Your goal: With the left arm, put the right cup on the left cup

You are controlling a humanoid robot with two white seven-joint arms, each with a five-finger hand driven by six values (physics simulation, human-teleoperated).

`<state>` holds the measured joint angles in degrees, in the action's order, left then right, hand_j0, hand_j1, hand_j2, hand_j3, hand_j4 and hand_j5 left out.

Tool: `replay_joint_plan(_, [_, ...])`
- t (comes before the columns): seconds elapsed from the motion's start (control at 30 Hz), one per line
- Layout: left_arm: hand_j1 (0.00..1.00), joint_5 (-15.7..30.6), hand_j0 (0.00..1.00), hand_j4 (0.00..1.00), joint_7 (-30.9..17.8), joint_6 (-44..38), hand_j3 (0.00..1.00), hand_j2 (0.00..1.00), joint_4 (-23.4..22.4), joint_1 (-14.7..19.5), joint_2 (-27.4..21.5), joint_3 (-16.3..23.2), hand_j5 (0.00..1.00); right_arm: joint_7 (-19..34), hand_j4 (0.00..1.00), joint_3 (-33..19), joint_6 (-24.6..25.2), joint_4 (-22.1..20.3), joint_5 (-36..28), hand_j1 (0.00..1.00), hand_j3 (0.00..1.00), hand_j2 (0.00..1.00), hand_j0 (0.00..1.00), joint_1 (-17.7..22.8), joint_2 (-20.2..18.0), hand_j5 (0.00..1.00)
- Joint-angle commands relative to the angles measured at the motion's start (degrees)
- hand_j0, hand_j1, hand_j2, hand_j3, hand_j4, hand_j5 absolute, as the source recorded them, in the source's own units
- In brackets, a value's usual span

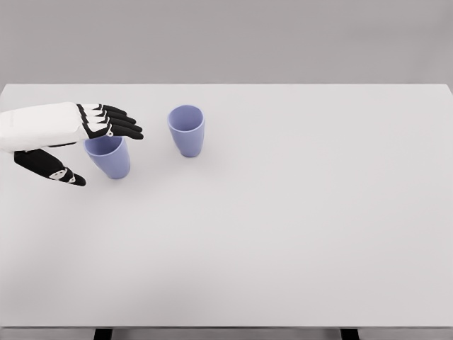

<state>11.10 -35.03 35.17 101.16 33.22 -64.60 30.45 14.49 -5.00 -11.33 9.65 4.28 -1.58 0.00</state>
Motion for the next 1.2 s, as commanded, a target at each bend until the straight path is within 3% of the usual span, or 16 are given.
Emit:
replay_joint_plan(0.0, [1.0, 0.32, 1.0, 1.0, 0.03, -0.17, 1.0, 1.0, 0.0, 0.0, 0.0, -0.04, 1.0, 0.1, 1.0, 0.08, -0.01, 0.01, -0.06, 1.0, 1.0, 1.0, 1.0, 0.0, 0.0, 1.0])
replay_joint_plan(0.13, [1.0, 0.67, 1.0, 1.0, 0.03, -0.17, 1.0, 1.0, 0.0, 7.03, 0.35, -0.04, 1.0, -0.08, 1.0, -0.01, -0.01, -0.34, 0.03, 1.0, 1.0, 1.0, 1.0, -0.09, 0.0, 1.0])
replay_joint_plan(0.2, [1.0, 0.68, 1.0, 1.0, 0.03, -0.17, 1.0, 1.0, 0.0, 8.52, 1.84, 0.31, 1.0, -0.08, 1.0, 0.25, -0.01, -0.25, 0.03, 1.0, 1.0, 1.0, 1.0, -0.09, 0.0, 1.0])
replay_joint_plan(0.23, [1.0, 0.68, 1.0, 1.0, 0.03, -0.17, 1.0, 1.0, 0.0, 9.93, 2.81, 1.8, 1.0, -0.08, 1.0, 0.17, -0.01, -0.07, 0.03, 1.0, 1.0, 1.0, 1.0, -0.09, 0.0, 1.0])
replay_joint_plan(0.3, [1.0, 0.59, 1.0, 1.0, 0.03, -0.17, 1.0, 1.0, 0.0, 13.35, 7.03, 10.32, 1.0, -0.08, 1.0, 0.17, -0.01, -0.07, 0.03, 1.0, 1.0, 1.0, 1.0, -0.09, 0.0, 1.0])
replay_joint_plan(0.33, [1.0, 0.41, 1.0, 1.0, 0.03, -0.17, 1.0, 1.0, 0.0, 14.24, 7.73, 12.62, 1.0, -0.08, 1.0, 0.17, -0.01, -0.07, 0.03, 1.0, 1.0, 1.0, 1.0, -0.09, 0.0, 1.0])
replay_joint_plan(0.4, [1.0, 0.76, 1.0, 1.0, 0.03, -0.17, 1.0, 1.0, 0.0, 16.87, 8.0, 13.59, 1.0, -0.08, 1.0, 0.25, -0.01, -0.07, 0.03, 1.0, 1.0, 1.0, 1.0, -0.09, 0.0, 1.0])
replay_joint_plan(0.6, [1.0, 0.94, 1.0, 1.0, 0.03, -0.17, 1.0, 1.0, 0.0, 18.81, 8.96, 14.64, 1.0, -0.08, 1.0, 0.25, -0.01, -0.34, 0.03, 1.0, 1.0, 1.0, 1.0, -0.09, 0.0, 1.0])
replay_joint_plan(0.7, [1.0, 4.01, 1.0, 1.0, 0.03, -0.17, 1.0, 1.0, 0.0, 19.34, 8.97, 15.08, 1.0, -0.08, 1.0, 0.34, -0.01, -0.07, 0.03, 1.0, 1.0, 1.0, 1.0, -0.09, 0.0, 1.0])
replay_joint_plan(0.8, [1.0, 6.74, 1.0, 1.0, 0.03, -0.17, 1.0, 1.0, 0.0, 21.35, 7.38, 18.15, 1.0, -0.08, 1.0, 0.34, -0.01, -0.07, 0.03, 1.0, 1.0, 1.0, 1.0, -0.09, 0.0, 1.0])
replay_joint_plan(0.87, [1.0, 7.0, 1.0, 1.0, 0.03, -0.17, 1.0, 1.0, 0.0, 31.01, 6.94, 32.81, 1.0, -0.08, 1.0, 0.26, -0.01, -0.07, 0.03, 1.0, 1.0, 1.0, 1.0, -0.09, 0.0, 1.0])
replay_joint_plan(0.93, [1.0, 8.85, 1.0, 1.0, 0.03, -0.17, 1.0, 1.0, -0.08, 37.26, 7.47, 40.47, 1.0, -0.08, 1.0, 0.34, -0.01, -0.07, 0.03, 1.0, 1.0, 1.0, 1.0, -0.09, 0.0, 1.0])
replay_joint_plan(1.0, [1.0, 10.78, 1.0, 1.0, 0.03, -0.17, 1.0, 1.0, -0.44, 45.17, 9.4, 52.51, 1.0, -0.08, 1.0, 0.34, -0.01, -0.07, 0.03, 1.0, 1.0, 1.0, 1.0, -0.09, 0.0, 1.0])
replay_joint_plan(1.03, [1.0, 10.96, 1.0, 1.0, 0.03, -0.17, 1.0, 1.0, -1.23, 47.28, 10.19, 55.59, 1.0, -0.08, 1.0, 0.34, -0.01, -0.07, 0.03, 1.0, 1.0, 1.0, 1.0, -0.09, 0.0, 1.0])
replay_joint_plan(1.17, [1.0, 11.31, 1.0, 1.0, 0.03, -0.17, 1.0, 1.0, -1.23, 51.67, 11.6, 55.78, 1.0, -0.08, 1.0, 0.34, -0.01, -0.07, 0.03, 1.0, 1.0, 1.0, 1.0, -0.09, 0.0, 1.0])
